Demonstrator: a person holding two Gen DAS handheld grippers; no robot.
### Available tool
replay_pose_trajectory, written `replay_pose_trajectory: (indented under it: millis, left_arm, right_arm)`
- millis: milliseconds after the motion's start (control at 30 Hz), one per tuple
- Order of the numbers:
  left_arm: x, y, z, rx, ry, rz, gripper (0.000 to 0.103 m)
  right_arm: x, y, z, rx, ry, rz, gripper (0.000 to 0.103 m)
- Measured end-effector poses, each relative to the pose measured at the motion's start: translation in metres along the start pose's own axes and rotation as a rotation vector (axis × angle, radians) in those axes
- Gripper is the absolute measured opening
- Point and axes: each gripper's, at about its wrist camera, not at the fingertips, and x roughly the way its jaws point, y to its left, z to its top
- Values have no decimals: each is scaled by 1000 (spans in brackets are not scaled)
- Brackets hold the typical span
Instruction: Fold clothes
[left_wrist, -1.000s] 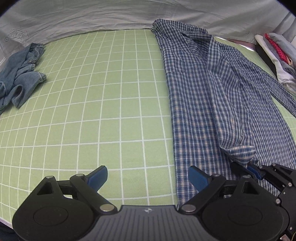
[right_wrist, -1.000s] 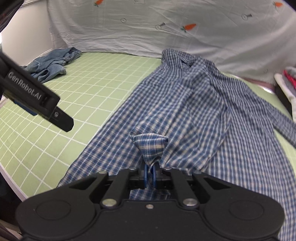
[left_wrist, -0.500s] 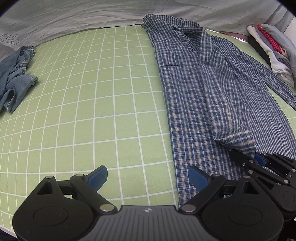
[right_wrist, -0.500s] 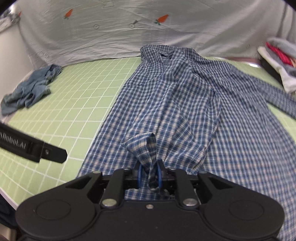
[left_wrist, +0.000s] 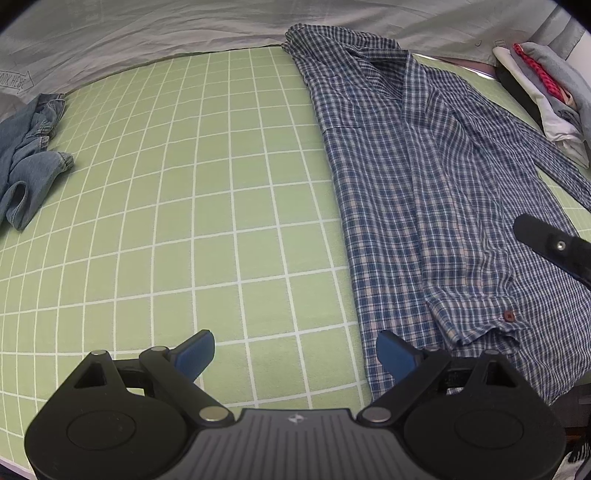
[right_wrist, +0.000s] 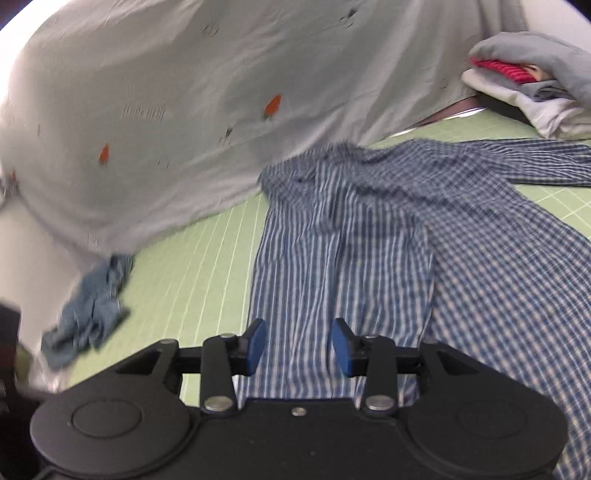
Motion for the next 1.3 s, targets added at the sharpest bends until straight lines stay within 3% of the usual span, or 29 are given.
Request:
replay_pose_trajectory:
  millis: [100, 233, 400, 567, 667, 800, 1033, 1300]
  left_arm:
    - [2, 1, 1, 1, 4, 0, 94]
    - [5, 0, 7, 1, 3, 1, 94]
    - [6, -10, 21, -16, -5, 16, 94]
    - [7, -30, 38, -44, -17, 16, 94]
    - [9, -46, 47, -70, -21, 12, 94]
    - [17, -74, 68, -98, -32, 9, 95]
    - [49, -100, 115, -161, -34, 83, 99]
    - [100, -123, 205, -180, -20, 158, 99]
  right_arm:
    - [22, -1, -4, -57, 77, -113, 40]
    - [44, -4, -31, -69, 207, -151, 40]
    - [41, -7, -26, -55, 187, -141, 46]
    - [26, -27, 3, -32, 132, -184, 71]
    - [17, -50, 14, -38, 138, -221, 76]
    - [10, -86, 35, -43, 157, -268, 80]
    - [25, -155, 94, -28, 106, -337, 83]
    - [67, -216, 144, 27, 90, -398, 83]
